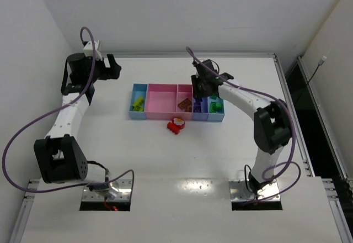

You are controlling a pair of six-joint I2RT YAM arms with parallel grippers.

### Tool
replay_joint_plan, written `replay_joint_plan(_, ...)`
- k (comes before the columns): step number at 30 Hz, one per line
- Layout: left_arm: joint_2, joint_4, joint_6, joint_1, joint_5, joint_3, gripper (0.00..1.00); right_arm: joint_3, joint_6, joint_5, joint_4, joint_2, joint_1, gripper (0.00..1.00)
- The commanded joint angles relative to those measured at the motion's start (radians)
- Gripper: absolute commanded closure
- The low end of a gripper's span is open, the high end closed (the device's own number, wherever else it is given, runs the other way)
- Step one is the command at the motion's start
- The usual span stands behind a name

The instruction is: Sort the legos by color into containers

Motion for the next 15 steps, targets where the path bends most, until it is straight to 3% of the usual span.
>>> replay_joint_plan(1,-0.001,0.01,-0.013,-0.006,-0.005,0.028,0.08,0.064,0.054,-0.027,0.017,0.032,-0.046,1.0)
replay_joint_plan(2,-0.01,0.01,-0.013,-0.006,-0.005,0.028,0.08,0.064,0.054,-0.039,0.028,0.032,-0.056,1.0)
replay_joint_plan(5,-0.01,0.001,-0.013,-0.006,-0.016,0.028,0.07,0.076,0.054,-0.084,0.028,0.072,-0.086,0.74)
replay_joint_plan(6,-0.01,-0.013,-0.022,-0.006,-0.028,0.028,0.07,0.076,0.054,-0.095,0.028,0.072,-0.087,0.6)
replay_joint_plan(8,-0.01,-0.024,-0.022,-0.016,-0.04,0.028,0.05,0.076,0.054,-0.095,0.028,0.093,-0.108,0.48)
replay_joint_plan(15,-0.021,-0.058,-0.002,-0.016,0.047,0.046,0.02,0.096,0.024,-0.144,0.046,0.115,-0.117,0.33)
